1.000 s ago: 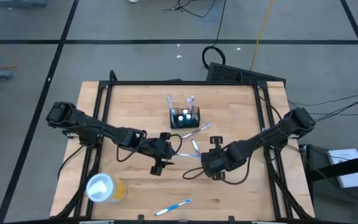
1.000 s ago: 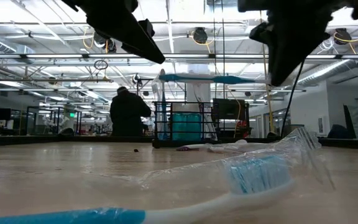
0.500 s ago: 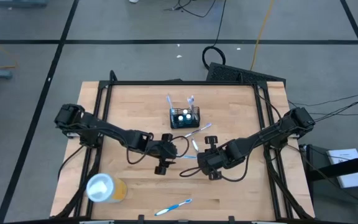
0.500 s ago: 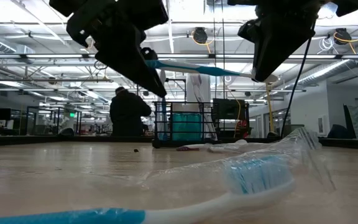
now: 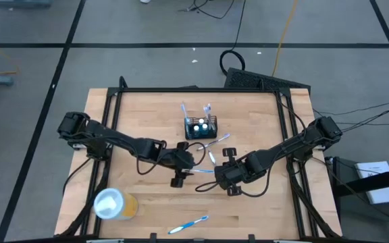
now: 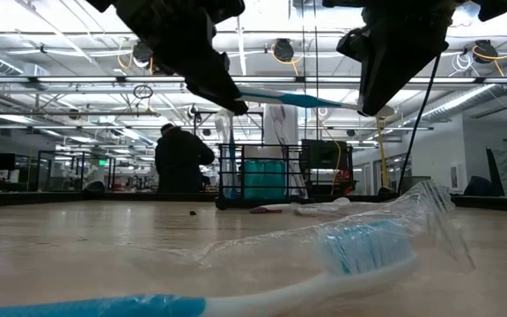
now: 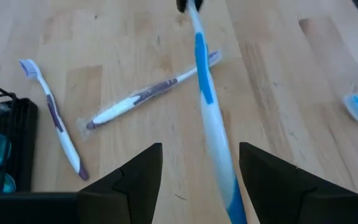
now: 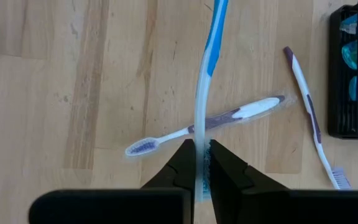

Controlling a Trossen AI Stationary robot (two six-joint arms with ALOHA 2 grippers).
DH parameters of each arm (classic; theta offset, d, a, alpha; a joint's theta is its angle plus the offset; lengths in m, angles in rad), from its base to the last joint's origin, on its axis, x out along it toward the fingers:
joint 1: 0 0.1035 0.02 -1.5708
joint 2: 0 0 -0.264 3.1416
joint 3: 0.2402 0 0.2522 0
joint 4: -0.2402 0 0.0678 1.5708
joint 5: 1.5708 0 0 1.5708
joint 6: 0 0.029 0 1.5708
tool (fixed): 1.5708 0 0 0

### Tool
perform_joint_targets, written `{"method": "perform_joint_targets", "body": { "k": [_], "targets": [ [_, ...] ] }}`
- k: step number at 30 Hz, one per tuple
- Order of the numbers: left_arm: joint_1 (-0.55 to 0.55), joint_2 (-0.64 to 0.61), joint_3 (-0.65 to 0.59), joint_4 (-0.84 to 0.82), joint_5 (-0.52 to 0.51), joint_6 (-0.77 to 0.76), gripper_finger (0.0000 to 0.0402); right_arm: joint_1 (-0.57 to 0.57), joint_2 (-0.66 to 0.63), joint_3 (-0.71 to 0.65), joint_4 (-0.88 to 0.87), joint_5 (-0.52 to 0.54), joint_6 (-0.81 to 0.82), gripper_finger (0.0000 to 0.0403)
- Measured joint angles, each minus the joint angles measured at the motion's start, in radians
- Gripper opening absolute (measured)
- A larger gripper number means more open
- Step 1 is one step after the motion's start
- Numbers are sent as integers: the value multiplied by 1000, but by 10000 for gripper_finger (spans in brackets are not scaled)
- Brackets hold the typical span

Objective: Pick & Place toothbrushing station
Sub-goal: Put the blue toothbrush into the black organizer

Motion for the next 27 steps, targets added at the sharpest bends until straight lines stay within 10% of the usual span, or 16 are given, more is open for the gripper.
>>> {"method": "perform_joint_targets", "body": {
  "k": [13,27],
  "targets": [
    [14,0,5,-14,17,-16,25,0,0,0,1,-1,-1,12],
    [36,0,5,-9,-21,13,23,2,-26,0,33,139,14,52]
  ]
}}
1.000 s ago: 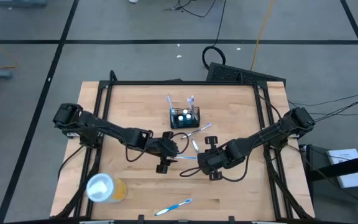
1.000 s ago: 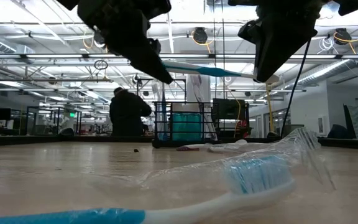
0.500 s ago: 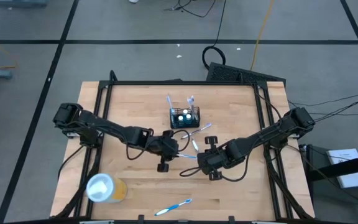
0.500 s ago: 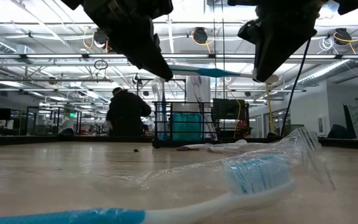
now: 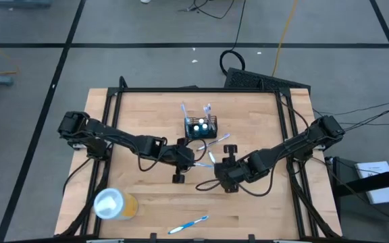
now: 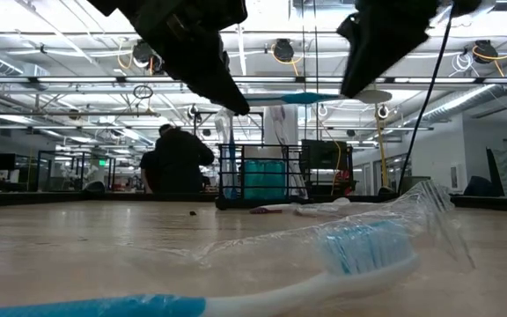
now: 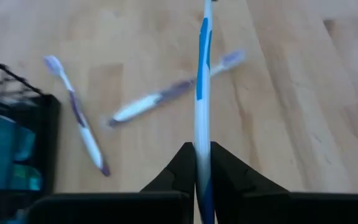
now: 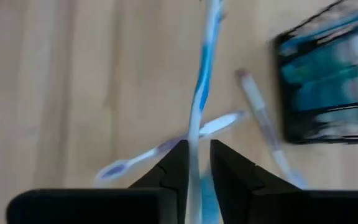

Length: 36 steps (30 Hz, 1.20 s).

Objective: Pick & Place toothbrushing station
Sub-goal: Put the blue toothbrush into the black organizer

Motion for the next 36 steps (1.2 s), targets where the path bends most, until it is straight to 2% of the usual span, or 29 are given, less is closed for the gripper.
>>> {"method": "perform_joint_targets", "body": {
  "k": [4,10,13,15,19,23,27,30,33,36],
  "targets": [
    [5,-5,2,0,-33,13,23,17,-37,1,4,64,13,59],
    [24,-6,2,3,-63,14,23,52,-126,2,3,60,63,41],
    [29,-7,2,17,-74,12,23,87,-181,2,-2,127,123,33],
    [29,-15,2,28,-81,14,23,116,-213,-6,-3,137,162,28],
    [23,-73,2,51,-106,24,23,152,-257,-87,1,133,260,24],
    [10,-145,2,43,-133,29,23,143,-268,-216,25,97,347,15],
    [-8,-183,2,48,-158,32,23,142,-266,-344,235,105,316,3],
    [-24,-186,0,57,-196,48,23,136,-275,-419,429,164,244,7],
    [-40,-202,0,55,-223,62,23,135,-300,-492,651,225,110,8],
    [-54,-226,-4,43,-260,63,23,129,-335,-571,909,233,-48,8]
  ]
}}
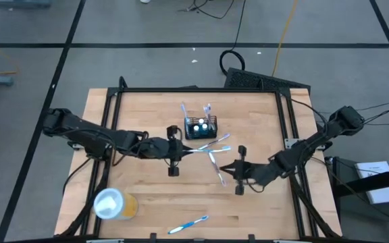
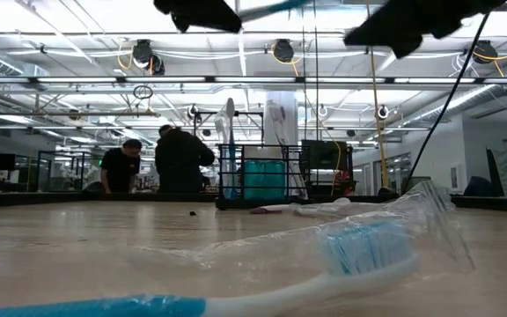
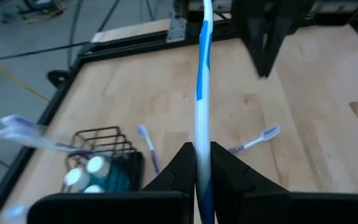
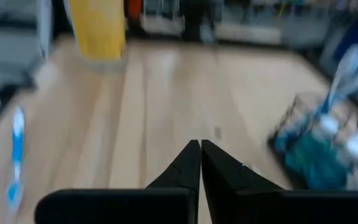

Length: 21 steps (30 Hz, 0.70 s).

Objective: Pick & Place toothbrushing station
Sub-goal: Put the blue toothbrush into the black organizer

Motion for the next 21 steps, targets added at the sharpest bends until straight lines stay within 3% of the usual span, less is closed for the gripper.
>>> {"method": "perform_joint_targets", "body": {
  "k": [5,9,17,21],
  "targets": [
    [-45,-86,-45,17,-56,3,23,-28,-39,-152,427,-2,-204,24],
    [-80,-168,-167,180,-58,-2,23,-87,-44,-269,703,-75,-269,68],
    [-92,-207,-529,788,-41,-46,23,-220,-18,-343,1005,-403,-328,167],
    [-85,-144,-628,1042,-33,-49,23,-276,30,-316,1064,-449,-346,181]
  ]
}}
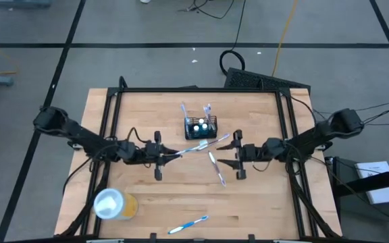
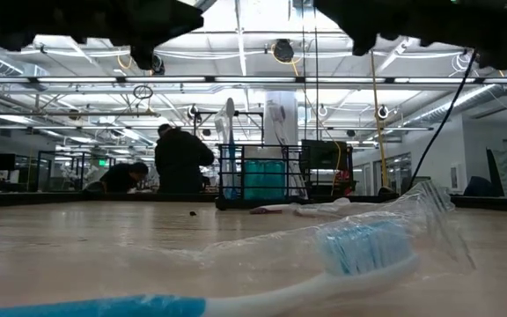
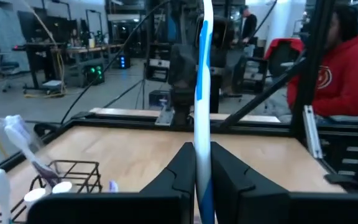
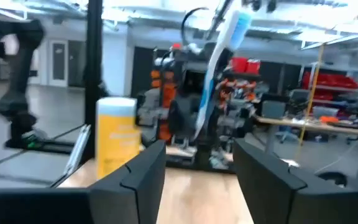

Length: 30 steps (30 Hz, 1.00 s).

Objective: Pick & Place toothbrushing station
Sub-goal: Put the blue toothbrush into the black organizer

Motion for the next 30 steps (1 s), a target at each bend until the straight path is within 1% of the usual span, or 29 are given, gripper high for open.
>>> {"method": "perform_joint_targets", "body": {
  "k": [2,6,9,14,20,26,28,30],
  "targets": [
    [4,45,-15,82,3,0,23,-25,33,19,31,-7,-2,182],
    [13,154,-15,172,8,-16,23,-83,114,63,105,-108,12,182],
    [23,230,-13,292,37,-15,23,-111,171,103,156,-146,19,178],
    [34,328,-12,413,53,-16,23,-139,222,164,179,-208,18,170],
    [39,377,-12,470,56,-23,23,-143,226,189,189,-211,2,169],
    [40,379,-12,471,55,-19,23,-143,226,189,214,-212,-2,169],
    [40,379,-12,472,55,-18,23,-143,226,189,215,-212,-6,164],
    [40,379,-12,470,55,-15,23,-143,226,189,216,-212,-9,150]
  ]
}}
